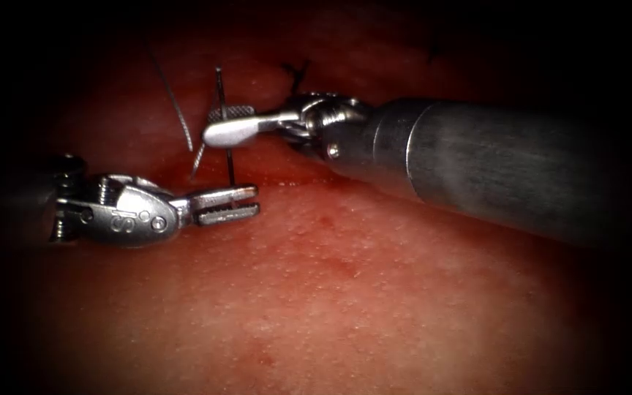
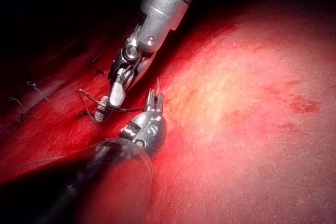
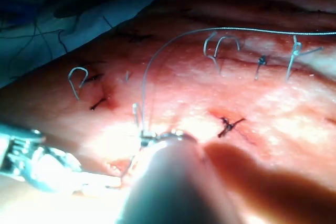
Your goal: Wound Closure
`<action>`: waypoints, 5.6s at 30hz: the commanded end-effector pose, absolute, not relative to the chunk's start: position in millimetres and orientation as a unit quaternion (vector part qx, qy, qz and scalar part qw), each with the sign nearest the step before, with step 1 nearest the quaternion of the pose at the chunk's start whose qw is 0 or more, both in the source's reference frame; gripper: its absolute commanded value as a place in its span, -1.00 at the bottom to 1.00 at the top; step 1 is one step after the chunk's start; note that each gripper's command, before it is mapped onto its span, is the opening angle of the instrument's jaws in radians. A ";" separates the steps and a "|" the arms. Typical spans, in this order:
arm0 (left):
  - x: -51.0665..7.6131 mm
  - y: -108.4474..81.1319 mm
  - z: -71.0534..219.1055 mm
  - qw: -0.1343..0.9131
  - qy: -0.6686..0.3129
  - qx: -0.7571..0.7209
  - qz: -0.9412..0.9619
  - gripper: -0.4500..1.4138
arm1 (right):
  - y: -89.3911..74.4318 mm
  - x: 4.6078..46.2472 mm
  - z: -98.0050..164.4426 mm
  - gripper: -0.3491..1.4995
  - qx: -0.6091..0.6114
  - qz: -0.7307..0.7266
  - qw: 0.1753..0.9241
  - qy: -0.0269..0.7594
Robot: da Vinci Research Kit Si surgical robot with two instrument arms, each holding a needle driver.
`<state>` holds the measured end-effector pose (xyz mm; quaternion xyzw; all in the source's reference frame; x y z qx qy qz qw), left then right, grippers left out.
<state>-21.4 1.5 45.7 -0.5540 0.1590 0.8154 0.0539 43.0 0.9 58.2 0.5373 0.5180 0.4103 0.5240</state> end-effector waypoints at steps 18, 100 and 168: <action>-22.5 1.0 45.8 0.033 0.144 -0.554 0.819 -1.00 | 3.0 44.4 59.6 -1.00 0.461 0.399 0.566 0.555; -14.2 1.9 60.7 0.148 -0.179 -0.183 0.955 -1.00 | 3.9 47.2 60.9 -1.00 -0.021 0.051 0.693 0.719; -14.1 -0.3 58.5 0.152 -0.177 -0.205 0.951 -1.00 | 2.4 51.7 58.8 -1.00 -0.089 -0.002 0.717 0.692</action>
